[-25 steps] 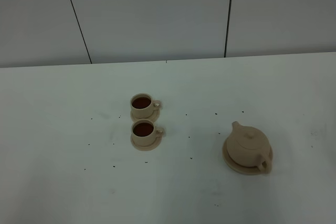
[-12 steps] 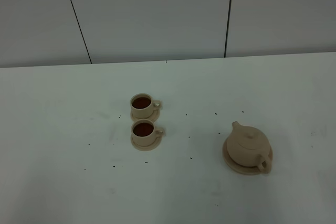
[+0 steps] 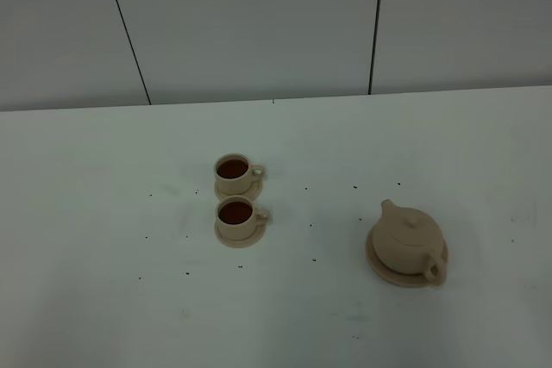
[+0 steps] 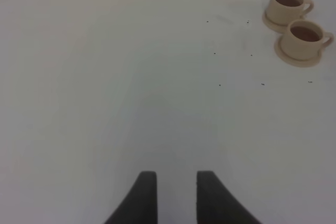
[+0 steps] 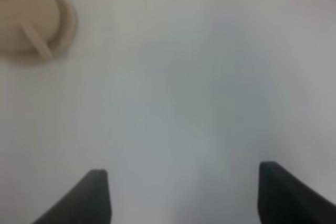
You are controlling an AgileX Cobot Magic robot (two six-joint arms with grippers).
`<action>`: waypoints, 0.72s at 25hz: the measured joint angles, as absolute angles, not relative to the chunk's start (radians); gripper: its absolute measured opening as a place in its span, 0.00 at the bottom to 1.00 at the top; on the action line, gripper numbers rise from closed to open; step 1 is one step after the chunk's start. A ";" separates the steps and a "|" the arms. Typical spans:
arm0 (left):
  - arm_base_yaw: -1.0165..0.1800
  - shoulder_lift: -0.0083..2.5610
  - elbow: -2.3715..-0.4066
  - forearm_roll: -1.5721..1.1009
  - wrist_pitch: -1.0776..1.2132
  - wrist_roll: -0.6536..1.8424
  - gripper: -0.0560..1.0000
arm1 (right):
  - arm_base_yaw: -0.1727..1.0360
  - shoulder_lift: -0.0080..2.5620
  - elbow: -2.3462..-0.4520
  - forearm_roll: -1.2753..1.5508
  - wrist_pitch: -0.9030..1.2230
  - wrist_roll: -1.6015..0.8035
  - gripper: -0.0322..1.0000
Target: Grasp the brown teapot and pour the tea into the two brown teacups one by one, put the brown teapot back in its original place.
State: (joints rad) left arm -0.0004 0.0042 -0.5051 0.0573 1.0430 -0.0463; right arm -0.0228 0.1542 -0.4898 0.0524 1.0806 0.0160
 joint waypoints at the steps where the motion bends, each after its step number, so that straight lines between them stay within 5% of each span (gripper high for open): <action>1: 0.000 0.004 -0.505 0.057 1.043 -0.046 0.29 | -0.023 0.129 -0.490 0.054 1.078 0.016 0.59; 18: 0.000 0.004 -0.505 0.057 1.043 -0.045 0.29 | -0.023 -0.007 -0.485 0.087 1.071 -0.041 0.59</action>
